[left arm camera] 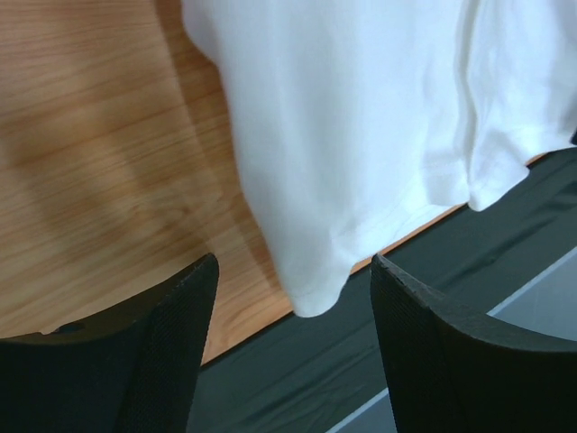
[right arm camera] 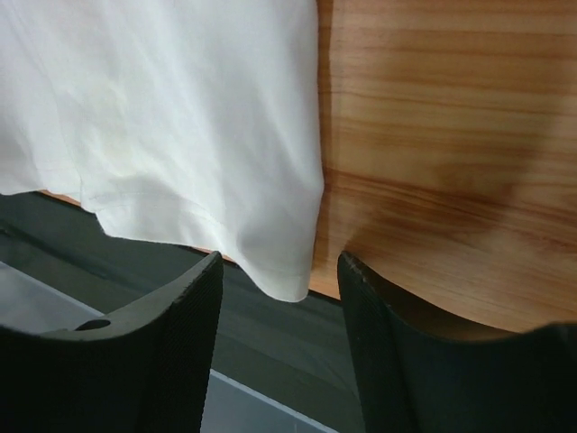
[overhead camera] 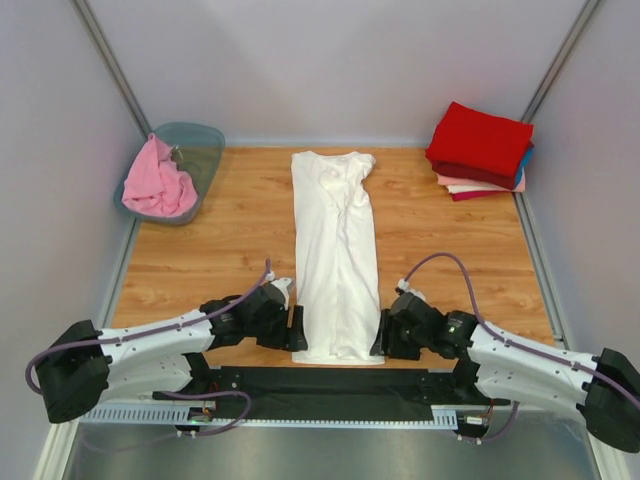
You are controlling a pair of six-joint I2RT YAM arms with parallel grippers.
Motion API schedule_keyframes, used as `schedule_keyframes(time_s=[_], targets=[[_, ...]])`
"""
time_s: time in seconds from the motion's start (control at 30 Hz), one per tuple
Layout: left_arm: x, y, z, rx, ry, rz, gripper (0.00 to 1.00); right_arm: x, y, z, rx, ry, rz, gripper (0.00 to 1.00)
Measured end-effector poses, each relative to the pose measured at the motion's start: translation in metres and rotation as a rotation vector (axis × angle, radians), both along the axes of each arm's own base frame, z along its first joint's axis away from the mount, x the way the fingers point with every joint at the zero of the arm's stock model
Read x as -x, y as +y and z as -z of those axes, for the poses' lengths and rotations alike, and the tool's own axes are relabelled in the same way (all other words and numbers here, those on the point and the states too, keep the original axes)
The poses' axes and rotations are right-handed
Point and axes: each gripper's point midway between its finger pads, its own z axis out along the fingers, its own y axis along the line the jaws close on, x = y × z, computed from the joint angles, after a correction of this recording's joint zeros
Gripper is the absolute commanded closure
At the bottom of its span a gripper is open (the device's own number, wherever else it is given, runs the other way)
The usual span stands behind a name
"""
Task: Fold and stack the t-shirts
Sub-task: Fold the tshirt
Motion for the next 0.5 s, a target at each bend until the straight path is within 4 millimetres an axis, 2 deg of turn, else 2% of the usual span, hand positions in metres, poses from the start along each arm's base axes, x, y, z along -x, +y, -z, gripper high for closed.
schedule_keyframes(time_s=[0.03,0.07,0.13,0.17,0.23,0.27,0.3,0.33,0.37,0.5], targets=[[0.0,-0.005,0.0,0.014,0.004,0.003,0.25,0.002,0.002,0.001,-0.004,0.002,-0.003,0.49],[0.001,-0.01,0.0,0.026,0.004,0.009,0.3,0.003,0.004,0.002,-0.007,0.007,-0.004,0.58],[0.003,-0.018,0.001,0.04,0.011,0.018,0.35,0.005,0.005,0.004,-0.004,0.013,-0.006,0.63],[0.004,-0.021,0.001,0.045,0.012,0.024,0.48,0.007,0.006,0.005,-0.002,0.022,-0.003,0.7],[0.007,-0.024,0.005,0.039,0.02,0.03,0.6,0.008,0.006,0.008,-0.004,0.022,-0.002,0.77],[0.009,-0.024,0.007,0.034,0.029,0.033,0.75,0.009,0.006,0.008,-0.006,0.024,0.001,0.88],[0.01,-0.026,0.009,0.032,0.032,0.035,0.81,0.009,0.006,0.009,-0.007,0.024,0.003,0.93],[0.012,-0.026,0.012,0.022,0.036,0.038,0.93,0.009,0.005,0.01,-0.003,0.024,0.013,0.98],[0.013,-0.027,0.013,0.02,0.042,0.04,1.0,0.009,0.005,0.011,-0.002,0.026,0.017,1.0],[0.015,-0.03,0.013,-0.015,0.037,0.056,1.0,0.007,0.003,0.009,0.002,0.006,0.03,1.0]])
